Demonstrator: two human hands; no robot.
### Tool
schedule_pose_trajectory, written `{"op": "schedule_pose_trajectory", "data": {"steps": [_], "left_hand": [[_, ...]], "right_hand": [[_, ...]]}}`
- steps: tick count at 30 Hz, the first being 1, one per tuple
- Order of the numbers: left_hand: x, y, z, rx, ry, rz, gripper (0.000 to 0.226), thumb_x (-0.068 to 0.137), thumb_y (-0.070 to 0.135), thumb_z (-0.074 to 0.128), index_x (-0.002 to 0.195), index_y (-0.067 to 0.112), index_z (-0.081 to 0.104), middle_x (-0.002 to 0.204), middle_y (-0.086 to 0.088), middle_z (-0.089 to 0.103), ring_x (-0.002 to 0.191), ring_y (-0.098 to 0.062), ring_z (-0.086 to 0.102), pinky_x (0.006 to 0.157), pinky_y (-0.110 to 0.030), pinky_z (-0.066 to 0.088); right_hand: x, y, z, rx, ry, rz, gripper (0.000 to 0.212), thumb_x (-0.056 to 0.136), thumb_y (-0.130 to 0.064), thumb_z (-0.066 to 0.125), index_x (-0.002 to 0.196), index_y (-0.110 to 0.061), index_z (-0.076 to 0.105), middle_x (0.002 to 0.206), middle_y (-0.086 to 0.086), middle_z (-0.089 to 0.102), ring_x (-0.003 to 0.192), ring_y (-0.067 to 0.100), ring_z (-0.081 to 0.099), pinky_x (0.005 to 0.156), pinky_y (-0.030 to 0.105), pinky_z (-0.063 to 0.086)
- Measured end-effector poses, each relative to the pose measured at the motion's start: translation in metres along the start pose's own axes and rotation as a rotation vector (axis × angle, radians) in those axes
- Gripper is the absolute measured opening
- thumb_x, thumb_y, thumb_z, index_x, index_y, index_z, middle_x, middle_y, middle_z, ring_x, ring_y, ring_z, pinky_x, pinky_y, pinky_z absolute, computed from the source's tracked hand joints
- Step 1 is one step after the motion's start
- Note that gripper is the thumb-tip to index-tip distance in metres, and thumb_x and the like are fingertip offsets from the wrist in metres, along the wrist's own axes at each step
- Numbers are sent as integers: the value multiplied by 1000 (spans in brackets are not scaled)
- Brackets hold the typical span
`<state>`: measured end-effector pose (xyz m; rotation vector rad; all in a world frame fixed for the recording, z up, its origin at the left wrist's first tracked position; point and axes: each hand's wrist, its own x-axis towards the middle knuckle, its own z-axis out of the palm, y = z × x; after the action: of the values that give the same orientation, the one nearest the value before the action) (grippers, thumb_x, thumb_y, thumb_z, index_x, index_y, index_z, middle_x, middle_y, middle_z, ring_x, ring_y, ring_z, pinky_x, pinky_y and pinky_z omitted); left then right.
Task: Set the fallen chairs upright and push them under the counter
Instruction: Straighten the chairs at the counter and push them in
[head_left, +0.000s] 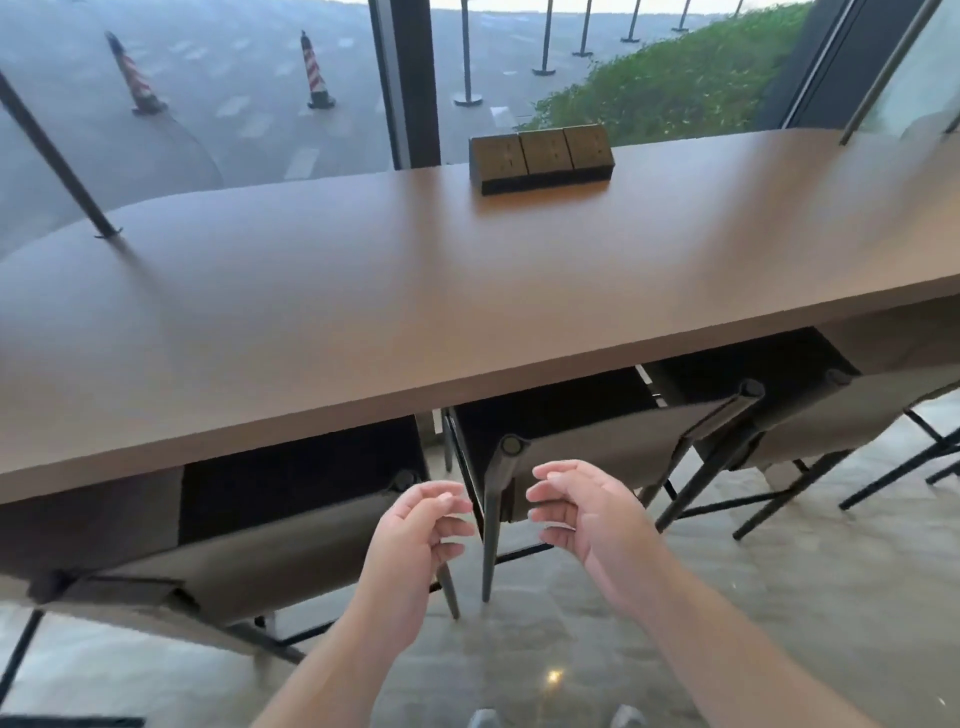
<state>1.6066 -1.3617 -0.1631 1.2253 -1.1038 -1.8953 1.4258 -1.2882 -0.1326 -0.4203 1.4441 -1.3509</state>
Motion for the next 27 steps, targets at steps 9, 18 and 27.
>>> {"op": "schedule_pose_trajectory", "data": {"steps": [9, 18, 27], "left_hand": [[-3, 5, 12, -205, 315, 49, 23, 99, 8, 48, 99, 11, 71, 88, -10, 72, 71, -17, 67, 61, -27, 52], [7, 5, 36, -135, 591, 69, 19, 99, 10, 51, 104, 11, 69, 87, -5, 74, 76, -17, 68, 62, -27, 53], [32, -9, 17, 360, 672, 87, 15, 96, 22, 59, 101, 35, 62, 95, 9, 68, 90, -4, 64, 66, -13, 47]], "right_hand": [[64, -3, 5, -70, -199, 149, 19, 98, -8, 48, 101, -6, 67, 79, 8, 71, 66, 17, 66, 55, 27, 53], [103, -22, -20, -371, -341, 139, 21, 93, -13, 51, 97, -20, 70, 91, 5, 73, 78, 15, 68, 72, 31, 58], [112, -13, -29, -818, -318, -215, 18, 90, -22, 57, 99, -36, 59, 93, -13, 60, 77, 2, 58, 62, 13, 42]]}}
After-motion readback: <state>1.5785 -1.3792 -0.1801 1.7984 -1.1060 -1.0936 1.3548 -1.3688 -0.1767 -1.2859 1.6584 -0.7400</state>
